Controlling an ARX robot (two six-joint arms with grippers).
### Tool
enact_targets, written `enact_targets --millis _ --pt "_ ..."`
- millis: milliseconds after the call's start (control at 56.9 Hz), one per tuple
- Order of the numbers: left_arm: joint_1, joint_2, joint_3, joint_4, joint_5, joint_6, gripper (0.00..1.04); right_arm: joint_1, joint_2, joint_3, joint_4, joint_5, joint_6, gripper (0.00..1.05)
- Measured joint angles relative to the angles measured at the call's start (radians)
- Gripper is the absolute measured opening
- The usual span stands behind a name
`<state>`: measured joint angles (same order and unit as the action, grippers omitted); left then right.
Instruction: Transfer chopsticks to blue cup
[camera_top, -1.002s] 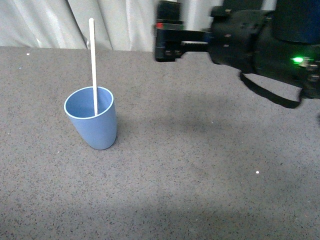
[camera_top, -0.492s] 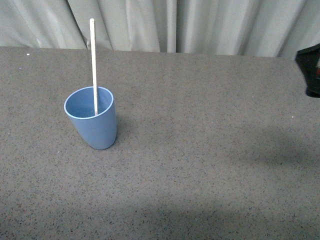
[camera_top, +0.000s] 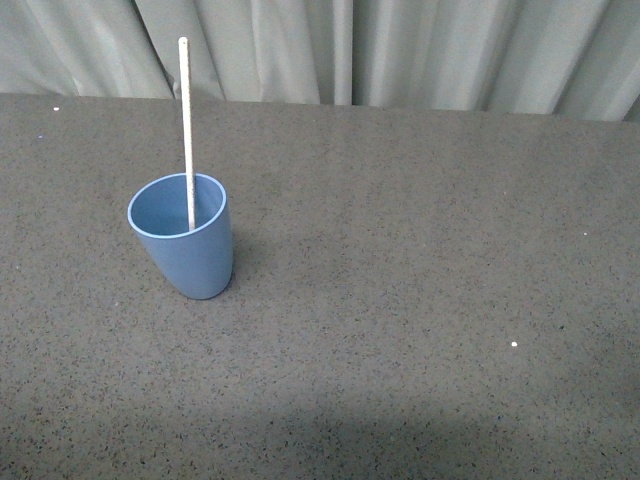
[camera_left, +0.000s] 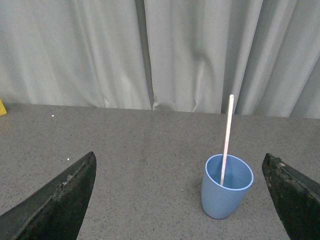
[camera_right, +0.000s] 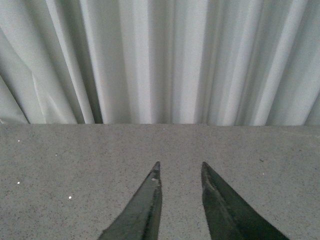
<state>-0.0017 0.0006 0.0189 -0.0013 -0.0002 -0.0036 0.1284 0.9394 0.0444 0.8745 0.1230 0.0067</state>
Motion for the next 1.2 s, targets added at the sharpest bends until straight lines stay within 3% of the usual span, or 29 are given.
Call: enact_targets --millis 123,193,246,334,756,1196 --pt "0.0 0.0 0.0 0.0 0.0 0.0 0.98 -0.024 -0.096 -0.017 -0.075 -0.022 -0.002 0.01" --pt "0.0 0.0 0.0 0.0 0.0 0.0 0.98 -0.044 -0.145 -0.025 -0.117 -0.042 -0.004 0.01" --pt "0.0 0.0 0.0 0.0 0.0 0.0 0.98 -0.087 -0.187 -0.03 -0.154 -0.111 -0.005 0.01" --pt "0.0 0.0 0.0 0.0 -0.001 0.0 0.98 -0.124 -0.264 -0.035 -0.22 -0.116 -0.004 0.01" --pt "0.0 0.0 0.0 0.0 0.0 0.0 0.98 -0.126 -0.587 -0.04 -0.521 -0.122 -0.004 0.01" --pt "0.0 0.0 0.0 0.0 0.0 0.0 0.98 -0.126 -0.724 -0.04 -0.656 -0.122 -0.004 0.01"
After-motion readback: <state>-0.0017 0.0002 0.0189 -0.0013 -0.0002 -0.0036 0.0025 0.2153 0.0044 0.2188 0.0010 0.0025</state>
